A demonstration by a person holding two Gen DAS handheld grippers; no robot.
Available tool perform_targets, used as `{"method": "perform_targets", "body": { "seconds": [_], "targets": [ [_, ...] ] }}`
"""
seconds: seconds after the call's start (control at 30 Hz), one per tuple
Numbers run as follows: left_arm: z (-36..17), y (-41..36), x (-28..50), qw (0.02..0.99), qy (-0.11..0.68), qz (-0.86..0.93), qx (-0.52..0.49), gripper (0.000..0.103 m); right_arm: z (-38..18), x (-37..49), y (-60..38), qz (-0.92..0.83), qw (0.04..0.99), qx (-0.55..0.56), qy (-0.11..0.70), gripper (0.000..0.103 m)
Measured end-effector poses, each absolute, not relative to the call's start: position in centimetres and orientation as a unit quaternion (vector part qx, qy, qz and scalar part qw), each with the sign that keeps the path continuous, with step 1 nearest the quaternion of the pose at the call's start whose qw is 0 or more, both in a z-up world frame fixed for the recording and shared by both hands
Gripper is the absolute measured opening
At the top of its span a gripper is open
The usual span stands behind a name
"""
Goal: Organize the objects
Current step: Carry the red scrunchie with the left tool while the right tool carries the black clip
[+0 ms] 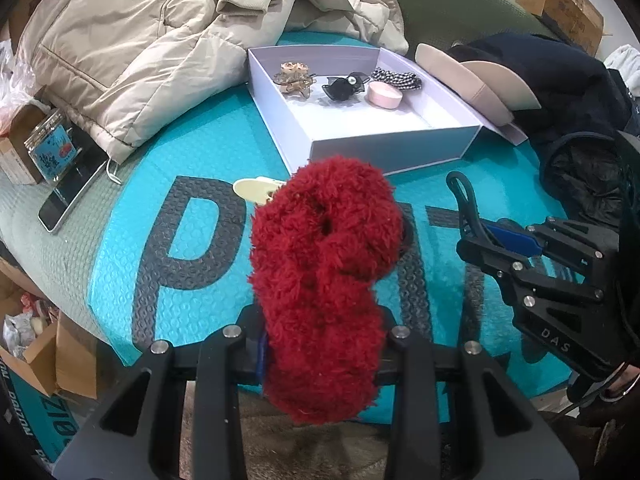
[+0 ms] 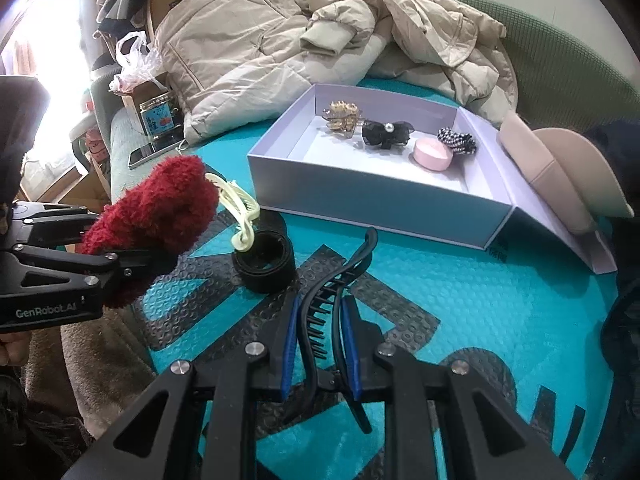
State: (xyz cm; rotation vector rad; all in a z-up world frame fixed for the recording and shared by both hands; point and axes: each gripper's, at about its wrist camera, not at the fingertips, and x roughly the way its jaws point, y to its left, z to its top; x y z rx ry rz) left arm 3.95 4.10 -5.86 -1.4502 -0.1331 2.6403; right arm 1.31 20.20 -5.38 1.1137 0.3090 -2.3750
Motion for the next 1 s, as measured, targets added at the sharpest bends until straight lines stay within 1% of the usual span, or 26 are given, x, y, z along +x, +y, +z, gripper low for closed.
{"method": "perform_targets", "body": {
  "seconds": [1.0],
  "targets": [
    [-0.1,12.6,10.1,0.097,-0.014,0.894,-0.438,0.032,-0.5,10.0,26.2,-0.898,0.229,0.359,0.111,0.020]
  ]
}}
